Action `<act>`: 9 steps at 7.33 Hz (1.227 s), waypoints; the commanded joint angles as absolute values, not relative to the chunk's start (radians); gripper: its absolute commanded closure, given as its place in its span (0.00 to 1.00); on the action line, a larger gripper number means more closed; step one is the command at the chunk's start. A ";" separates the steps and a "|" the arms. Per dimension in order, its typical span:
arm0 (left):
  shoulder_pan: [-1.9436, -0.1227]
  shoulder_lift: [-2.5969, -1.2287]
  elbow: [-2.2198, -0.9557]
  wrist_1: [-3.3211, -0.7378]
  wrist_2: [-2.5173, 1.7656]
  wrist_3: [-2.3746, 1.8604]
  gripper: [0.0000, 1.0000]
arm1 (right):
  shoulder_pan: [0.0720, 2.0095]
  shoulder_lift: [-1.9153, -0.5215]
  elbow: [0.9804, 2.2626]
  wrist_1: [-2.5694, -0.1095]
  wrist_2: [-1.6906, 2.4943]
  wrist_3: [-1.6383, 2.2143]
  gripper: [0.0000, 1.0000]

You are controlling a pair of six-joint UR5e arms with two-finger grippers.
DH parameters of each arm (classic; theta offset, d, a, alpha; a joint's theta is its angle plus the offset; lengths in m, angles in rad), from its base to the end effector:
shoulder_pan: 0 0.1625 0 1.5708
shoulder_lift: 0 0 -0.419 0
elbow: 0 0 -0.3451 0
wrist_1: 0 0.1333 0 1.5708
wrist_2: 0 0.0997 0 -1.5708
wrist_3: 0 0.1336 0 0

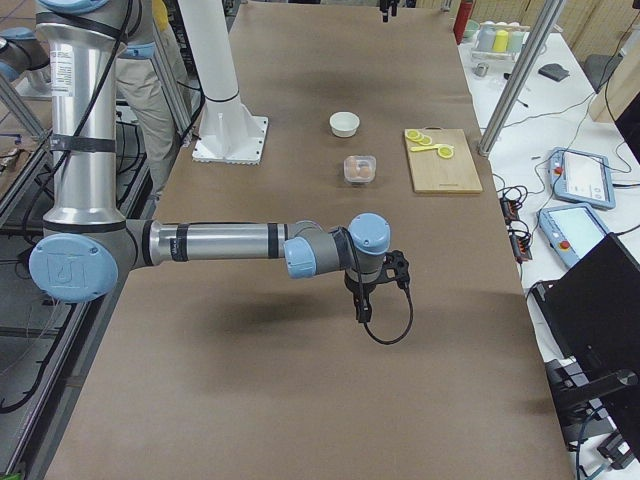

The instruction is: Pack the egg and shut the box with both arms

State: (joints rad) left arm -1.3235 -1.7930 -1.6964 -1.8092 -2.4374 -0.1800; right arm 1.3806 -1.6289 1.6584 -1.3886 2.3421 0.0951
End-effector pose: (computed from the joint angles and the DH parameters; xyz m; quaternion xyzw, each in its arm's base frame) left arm 0.1035 -0.5387 0.4705 0.1710 0.4484 0.1505 0.8643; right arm -0.0434 -0.4379 0.6433 0.0437 -0.3842 -0.0835 0.9184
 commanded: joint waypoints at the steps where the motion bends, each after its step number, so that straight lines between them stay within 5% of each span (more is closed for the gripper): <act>1: -1.390 -1.643 -1.718 -1.828 -2.414 -0.175 0.02 | 1.368 -1.629 1.678 -1.390 2.347 0.095 0.00; 7: -1.419 -1.585 -1.726 -1.845 -2.414 -0.176 0.02 | 1.292 -1.586 1.784 -1.411 2.397 0.120 0.02; 8: -1.428 -1.583 -1.729 -1.845 -2.414 -0.176 0.02 | 1.273 -1.516 1.783 -1.480 2.443 0.136 0.34; 9: -1.437 -1.583 -1.732 -1.845 -2.416 -0.176 0.02 | 1.240 -1.431 1.814 -1.649 2.498 0.150 0.96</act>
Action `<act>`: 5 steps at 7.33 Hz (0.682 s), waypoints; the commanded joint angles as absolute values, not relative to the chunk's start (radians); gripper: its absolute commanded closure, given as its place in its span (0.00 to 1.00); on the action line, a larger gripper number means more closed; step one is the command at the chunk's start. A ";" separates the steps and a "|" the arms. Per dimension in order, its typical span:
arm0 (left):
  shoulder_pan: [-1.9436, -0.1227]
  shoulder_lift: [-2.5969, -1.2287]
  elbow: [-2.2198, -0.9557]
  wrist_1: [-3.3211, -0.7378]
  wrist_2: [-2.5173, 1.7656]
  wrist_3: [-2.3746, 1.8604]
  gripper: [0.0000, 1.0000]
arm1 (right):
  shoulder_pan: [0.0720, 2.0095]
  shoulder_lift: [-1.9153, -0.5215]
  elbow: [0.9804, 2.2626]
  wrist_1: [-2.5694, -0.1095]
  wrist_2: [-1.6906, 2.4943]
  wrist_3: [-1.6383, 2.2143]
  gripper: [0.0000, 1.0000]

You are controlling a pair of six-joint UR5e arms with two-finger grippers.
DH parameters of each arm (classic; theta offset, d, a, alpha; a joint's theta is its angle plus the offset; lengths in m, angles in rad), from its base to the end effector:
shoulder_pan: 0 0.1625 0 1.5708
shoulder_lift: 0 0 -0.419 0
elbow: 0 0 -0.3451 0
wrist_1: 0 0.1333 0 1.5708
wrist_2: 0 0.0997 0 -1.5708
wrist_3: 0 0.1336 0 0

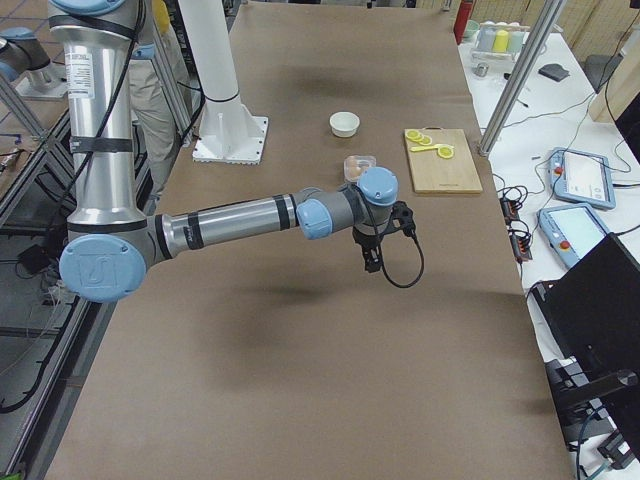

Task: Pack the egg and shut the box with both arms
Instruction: 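Move the right gripper toward the open lid of the egg box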

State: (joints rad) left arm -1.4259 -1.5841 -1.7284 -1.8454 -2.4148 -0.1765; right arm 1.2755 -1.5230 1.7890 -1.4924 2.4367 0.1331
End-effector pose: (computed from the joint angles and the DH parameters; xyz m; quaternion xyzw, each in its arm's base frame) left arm 0.0353 -0.4737 0.5599 0.1350 0.4266 0.0764 0.8911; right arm -0.1084 -0.4646 0.5381 0.0641 -0.4370 -0.1441 0.8855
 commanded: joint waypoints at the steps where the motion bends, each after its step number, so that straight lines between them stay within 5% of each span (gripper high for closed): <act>1: -1.440 -1.583 -1.738 -1.844 -2.418 -0.176 0.02 | 1.189 -1.386 1.839 -1.723 2.509 0.153 1.00; 5: -1.446 -1.583 -1.746 -1.844 -2.422 -0.178 0.02 | 1.053 -1.254 1.783 -1.723 2.628 0.240 1.00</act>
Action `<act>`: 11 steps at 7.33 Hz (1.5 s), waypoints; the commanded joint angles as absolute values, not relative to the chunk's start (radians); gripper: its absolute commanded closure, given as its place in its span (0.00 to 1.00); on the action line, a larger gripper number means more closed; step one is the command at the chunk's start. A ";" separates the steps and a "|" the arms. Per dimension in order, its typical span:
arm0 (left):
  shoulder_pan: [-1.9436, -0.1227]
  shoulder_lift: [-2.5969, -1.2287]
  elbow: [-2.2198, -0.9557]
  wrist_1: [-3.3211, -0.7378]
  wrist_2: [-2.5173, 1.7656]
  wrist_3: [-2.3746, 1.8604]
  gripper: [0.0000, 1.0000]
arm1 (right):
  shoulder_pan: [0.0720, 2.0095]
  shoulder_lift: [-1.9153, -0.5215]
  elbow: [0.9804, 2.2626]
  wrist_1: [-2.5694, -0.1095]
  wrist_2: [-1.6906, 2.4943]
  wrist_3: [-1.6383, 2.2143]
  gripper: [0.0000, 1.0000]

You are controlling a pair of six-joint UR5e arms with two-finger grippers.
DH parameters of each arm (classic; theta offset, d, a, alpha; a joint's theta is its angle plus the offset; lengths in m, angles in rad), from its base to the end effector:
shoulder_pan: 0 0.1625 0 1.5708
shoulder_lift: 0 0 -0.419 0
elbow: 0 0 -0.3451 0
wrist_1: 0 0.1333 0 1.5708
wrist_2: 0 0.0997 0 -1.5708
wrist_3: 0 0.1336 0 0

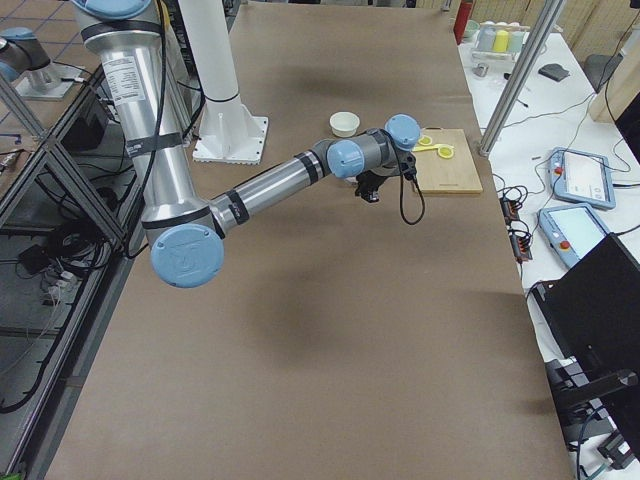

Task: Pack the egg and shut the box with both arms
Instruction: 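Move the right gripper toward the open lid of the egg box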

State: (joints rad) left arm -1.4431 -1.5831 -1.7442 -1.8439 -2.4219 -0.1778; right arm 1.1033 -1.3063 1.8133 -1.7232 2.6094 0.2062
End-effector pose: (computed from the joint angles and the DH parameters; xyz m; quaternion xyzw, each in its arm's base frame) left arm 0.0276 -0.4730 0.5525 0.1435 0.4288 0.0716 0.8890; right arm -0.2218 -0.4798 0.4283 -0.0169 -0.5116 -0.1981 0.8359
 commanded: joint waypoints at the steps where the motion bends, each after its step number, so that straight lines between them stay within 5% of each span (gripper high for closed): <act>1: -1.454 -1.583 -1.746 -1.842 -2.422 -0.176 0.02 | 1.013 -1.217 1.746 -1.720 2.628 0.271 1.00; 11: -1.460 -1.520 -1.792 -1.845 -2.421 -0.176 0.02 | 0.934 -0.984 1.433 -1.583 2.625 0.296 1.00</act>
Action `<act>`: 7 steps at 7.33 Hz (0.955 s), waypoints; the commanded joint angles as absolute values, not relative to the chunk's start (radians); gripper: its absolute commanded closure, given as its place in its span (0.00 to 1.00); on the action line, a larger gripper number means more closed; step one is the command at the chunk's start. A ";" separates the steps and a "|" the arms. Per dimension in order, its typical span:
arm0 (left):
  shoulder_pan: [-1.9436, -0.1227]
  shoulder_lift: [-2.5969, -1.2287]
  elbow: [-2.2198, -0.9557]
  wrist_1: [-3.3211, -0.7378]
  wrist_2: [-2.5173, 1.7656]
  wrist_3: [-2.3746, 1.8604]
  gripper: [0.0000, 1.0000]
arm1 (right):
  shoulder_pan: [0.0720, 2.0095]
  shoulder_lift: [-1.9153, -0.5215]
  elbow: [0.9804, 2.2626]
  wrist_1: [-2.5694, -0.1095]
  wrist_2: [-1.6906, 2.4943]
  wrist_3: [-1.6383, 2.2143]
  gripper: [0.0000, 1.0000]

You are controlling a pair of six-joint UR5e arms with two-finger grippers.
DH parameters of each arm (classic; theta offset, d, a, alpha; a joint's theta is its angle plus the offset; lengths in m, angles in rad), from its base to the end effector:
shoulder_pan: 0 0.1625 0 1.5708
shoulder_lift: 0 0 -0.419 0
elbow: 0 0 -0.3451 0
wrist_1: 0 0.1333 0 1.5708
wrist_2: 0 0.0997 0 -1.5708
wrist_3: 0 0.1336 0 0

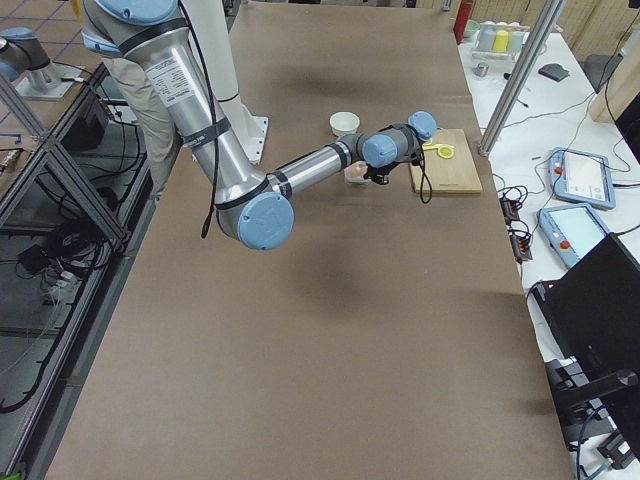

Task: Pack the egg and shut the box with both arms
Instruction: 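Push the clear lid down over the eggs with the right gripper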

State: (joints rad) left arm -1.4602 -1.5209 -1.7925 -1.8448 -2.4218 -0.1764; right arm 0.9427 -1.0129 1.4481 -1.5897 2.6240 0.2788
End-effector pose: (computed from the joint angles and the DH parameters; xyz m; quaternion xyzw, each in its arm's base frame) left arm 0.0167 -0.4479 0.5585 0.1417 0.4272 0.0620 0.8908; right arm -0.3696 -0.5382 0.3926 -0.0548 -0.5203 -0.2493 0.8149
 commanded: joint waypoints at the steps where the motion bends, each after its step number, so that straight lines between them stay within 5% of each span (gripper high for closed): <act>1: -1.460 -1.520 -1.792 -1.844 -2.421 -0.176 0.02 | 0.917 -0.950 1.428 -1.583 2.623 0.331 1.00; 6: -1.460 -1.519 -1.790 -1.844 -2.419 -0.176 0.02 | 0.910 -0.786 1.349 -1.580 2.619 0.429 1.00; 7: -1.460 -1.519 -1.786 -1.845 -2.416 -0.176 0.02 | 0.922 -0.790 1.359 -1.566 2.614 0.430 0.55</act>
